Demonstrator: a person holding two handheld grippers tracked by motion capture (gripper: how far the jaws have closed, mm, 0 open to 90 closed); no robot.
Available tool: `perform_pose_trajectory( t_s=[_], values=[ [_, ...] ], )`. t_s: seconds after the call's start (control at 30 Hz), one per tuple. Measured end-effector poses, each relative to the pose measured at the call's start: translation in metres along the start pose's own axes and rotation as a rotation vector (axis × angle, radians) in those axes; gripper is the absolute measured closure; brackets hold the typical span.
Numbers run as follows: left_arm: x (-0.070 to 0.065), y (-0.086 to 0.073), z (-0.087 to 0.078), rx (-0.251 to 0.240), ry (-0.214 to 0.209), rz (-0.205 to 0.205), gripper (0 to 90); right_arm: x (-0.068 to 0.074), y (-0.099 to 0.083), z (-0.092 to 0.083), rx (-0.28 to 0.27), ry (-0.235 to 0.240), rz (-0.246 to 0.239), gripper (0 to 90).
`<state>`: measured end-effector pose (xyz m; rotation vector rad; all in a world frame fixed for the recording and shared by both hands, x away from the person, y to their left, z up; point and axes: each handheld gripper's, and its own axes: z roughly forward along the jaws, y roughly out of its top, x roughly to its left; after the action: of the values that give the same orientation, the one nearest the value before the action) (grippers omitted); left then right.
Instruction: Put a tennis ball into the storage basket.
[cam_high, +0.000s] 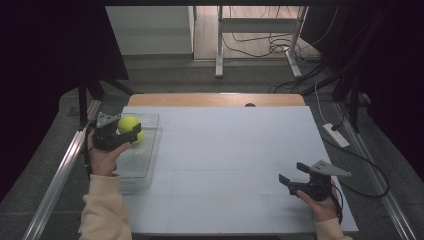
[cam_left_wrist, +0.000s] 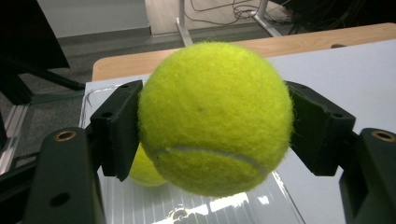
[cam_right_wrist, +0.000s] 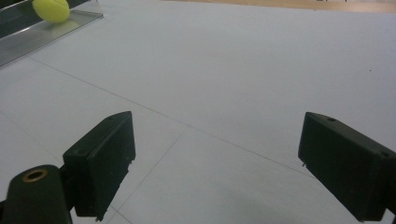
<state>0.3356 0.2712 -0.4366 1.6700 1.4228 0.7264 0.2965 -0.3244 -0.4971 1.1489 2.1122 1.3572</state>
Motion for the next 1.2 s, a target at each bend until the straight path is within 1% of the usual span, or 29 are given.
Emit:
perform_pose_trajectory(
  t_s=[0.13, 0.2, 0.33, 0.4, 0.43, 0.53, 0.67, 0.73, 0.77, 0.9, 0.93, 1.0, 1.2],
  values=[
    [0.001, -0.001, 0.002, 0.014, 0.008, 0.0, 26.6, 0.0, 0.0, 0.0, 0.0, -0.002, 0.001, 10.9],
    [0.001, -0.002, 0.003, 0.023, 0.004, 0.001, 26.6, 0.0, 0.0, 0.0, -0.001, -0.001, 0.003, 10.9],
    [0.002, -0.003, 0.005, 0.045, 0.021, 0.008, 26.6, 0.001, 0.0, 0.0, 0.001, 0.002, 0.0, 11.0],
    [0.004, -0.004, 0.007, 0.061, 0.023, 0.008, 26.6, 0.001, 0.0, 0.0, -0.001, 0.003, 0.002, 10.9],
    [0.004, -0.004, 0.007, 0.061, 0.023, 0.008, 26.6, 0.001, 0.0, 0.0, -0.001, 0.003, 0.002, 10.9],
    [0.007, -0.006, 0.008, 0.093, 0.031, 0.009, 26.6, 0.001, 0.0, 0.0, 0.0, 0.001, 0.001, 10.9],
    [0.01, -0.007, 0.009, 0.109, 0.035, 0.006, 26.6, 0.001, 0.0, 0.0, 0.002, 0.0, -0.002, 10.9],
    [0.011, -0.008, 0.01, 0.122, 0.045, 0.005, 26.6, 0.001, 0.0, 0.0, 0.002, 0.0, -0.002, 10.9],
    [0.012, -0.009, 0.011, 0.133, 0.052, 0.007, 26.6, 0.001, 0.0, 0.0, 0.002, 0.0, -0.002, 10.9],
    [0.013, -0.011, 0.015, 0.169, 0.058, 0.006, 26.6, 0.001, 0.0, 0.001, 0.0, 0.001, 0.0, 10.9],
    [0.013, -0.011, 0.015, 0.169, 0.058, 0.006, 26.5, 0.001, 0.0, 0.001, 0.0, 0.001, 0.0, 10.9],
    [0.014, -0.012, 0.017, 0.186, 0.07, 0.009, 26.6, 0.001, 0.0, 0.001, 0.002, 0.001, -0.002, 10.9],
    [0.016, -0.014, 0.019, 0.214, 0.067, 0.0, 26.5, 0.001, 0.0, 0.0, 0.001, 0.0, -0.001, 10.9]
  ],
)
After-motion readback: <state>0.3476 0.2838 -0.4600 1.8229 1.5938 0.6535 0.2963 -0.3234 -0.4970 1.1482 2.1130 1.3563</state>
